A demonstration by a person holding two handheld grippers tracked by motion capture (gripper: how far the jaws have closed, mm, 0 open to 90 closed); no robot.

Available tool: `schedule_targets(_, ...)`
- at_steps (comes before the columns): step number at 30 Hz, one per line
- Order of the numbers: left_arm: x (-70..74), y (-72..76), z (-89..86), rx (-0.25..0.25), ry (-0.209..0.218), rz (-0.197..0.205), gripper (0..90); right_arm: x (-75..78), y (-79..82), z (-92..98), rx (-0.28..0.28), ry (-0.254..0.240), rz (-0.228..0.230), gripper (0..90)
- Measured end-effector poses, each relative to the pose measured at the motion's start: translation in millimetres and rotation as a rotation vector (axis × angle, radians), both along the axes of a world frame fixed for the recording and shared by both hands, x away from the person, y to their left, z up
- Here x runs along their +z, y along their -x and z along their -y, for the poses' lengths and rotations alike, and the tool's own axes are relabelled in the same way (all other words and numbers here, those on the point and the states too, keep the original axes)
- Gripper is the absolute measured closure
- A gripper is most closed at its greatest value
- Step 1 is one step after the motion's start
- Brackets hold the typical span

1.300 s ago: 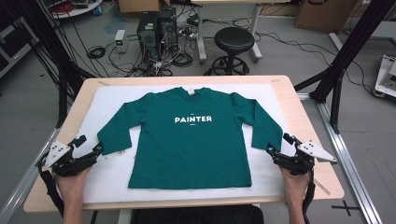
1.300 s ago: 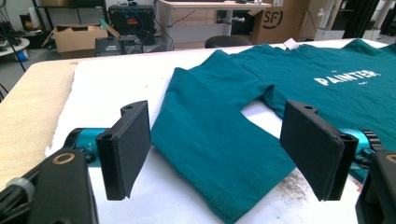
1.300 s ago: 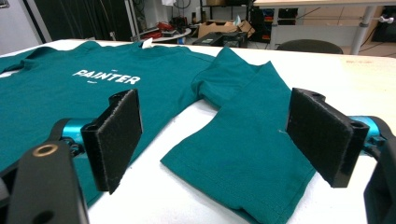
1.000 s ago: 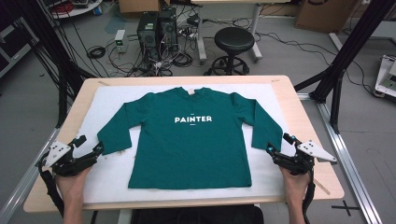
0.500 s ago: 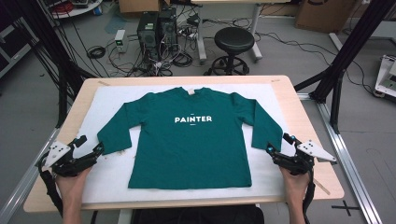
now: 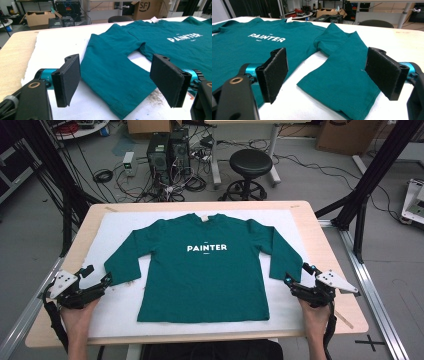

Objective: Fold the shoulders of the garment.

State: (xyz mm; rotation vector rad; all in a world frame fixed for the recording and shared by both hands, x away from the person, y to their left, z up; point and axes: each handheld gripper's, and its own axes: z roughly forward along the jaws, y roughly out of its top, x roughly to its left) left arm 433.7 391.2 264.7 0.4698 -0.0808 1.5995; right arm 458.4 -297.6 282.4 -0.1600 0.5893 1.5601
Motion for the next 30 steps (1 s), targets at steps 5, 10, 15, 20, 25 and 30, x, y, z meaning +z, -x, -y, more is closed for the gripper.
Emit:
schedule_targets(5,0.5,0.0,-1.0,-0.010,-0.004,-0.006,24.8,-0.1,-0.1,0.5,0.003,-0.005,0.002,19.1)
schedule_targets(10,-1.1,0.3,1.9,0.025,-0.045,0.012,35.8,0.6,0.0,0.1,0.001,-0.001,-0.001,19.1)
schedule_targets(15,3.5,2.6,9.8,0.050,-0.113,-0.089,43.3,0.8,0.2,0.0,0.007,-0.002,-0.011,19.1)
schedule_targets(20,0.6,18.0,18.4,0.078,-0.168,-0.116,41.6,2.1,0.3,-0.7,-0.004,-0.012,-0.018,19.1)
schedule_targets(25,-8.0,44.6,27.7,0.136,-0.159,-0.049,40.8,1.8,0.2,-0.2,-0.007,-0.010,-0.011,19.1)
schedule_targets(30,1.8,47.8,30.9,0.106,-0.181,-0.129,38.6,1.7,0.3,-0.6,-0.003,-0.012,-0.017,19.1)
